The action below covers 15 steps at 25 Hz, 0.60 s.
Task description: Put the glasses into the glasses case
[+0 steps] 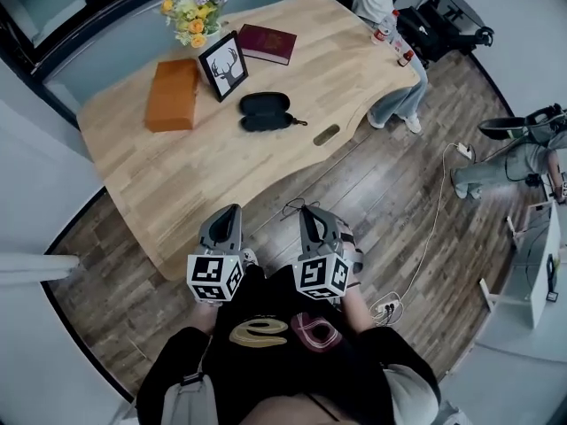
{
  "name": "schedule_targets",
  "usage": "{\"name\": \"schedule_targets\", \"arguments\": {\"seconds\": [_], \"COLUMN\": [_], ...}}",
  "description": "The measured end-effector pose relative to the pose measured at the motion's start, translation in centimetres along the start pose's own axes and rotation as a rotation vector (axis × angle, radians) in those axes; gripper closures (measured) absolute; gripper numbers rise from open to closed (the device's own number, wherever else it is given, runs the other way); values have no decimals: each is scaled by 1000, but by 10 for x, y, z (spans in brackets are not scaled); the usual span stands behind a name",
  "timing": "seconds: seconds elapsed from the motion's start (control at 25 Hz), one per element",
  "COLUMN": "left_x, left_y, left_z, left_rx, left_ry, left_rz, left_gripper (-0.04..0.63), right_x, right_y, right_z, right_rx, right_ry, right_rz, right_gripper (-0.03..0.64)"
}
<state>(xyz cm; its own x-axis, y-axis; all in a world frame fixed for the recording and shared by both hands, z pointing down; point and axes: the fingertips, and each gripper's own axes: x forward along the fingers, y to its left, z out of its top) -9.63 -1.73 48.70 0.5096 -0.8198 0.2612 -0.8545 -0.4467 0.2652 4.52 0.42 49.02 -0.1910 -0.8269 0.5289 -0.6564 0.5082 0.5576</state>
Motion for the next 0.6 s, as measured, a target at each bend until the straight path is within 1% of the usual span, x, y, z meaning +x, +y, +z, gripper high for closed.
{"name": "schedule_targets", "arguments": {"seconds": [0.32, 0.44, 0.6], "left_x": [9, 12, 18], "left_y": [19, 24, 34], "left_z": [7, 9, 13], "left_rx": [-4, -12, -27], "left_ry": [9, 6, 3], "left_rz": [-25, -16, 19], "left_gripper": [577, 577, 577], "right_x": [14, 20, 30], "right_y": [-5, -6, -15], "right_z": [8, 9, 15], "right_rx": [5, -6, -17], "right_ry": [37, 44, 33], "right_rz": [-22, -16, -10], "right_gripper": [605, 605, 605]}}
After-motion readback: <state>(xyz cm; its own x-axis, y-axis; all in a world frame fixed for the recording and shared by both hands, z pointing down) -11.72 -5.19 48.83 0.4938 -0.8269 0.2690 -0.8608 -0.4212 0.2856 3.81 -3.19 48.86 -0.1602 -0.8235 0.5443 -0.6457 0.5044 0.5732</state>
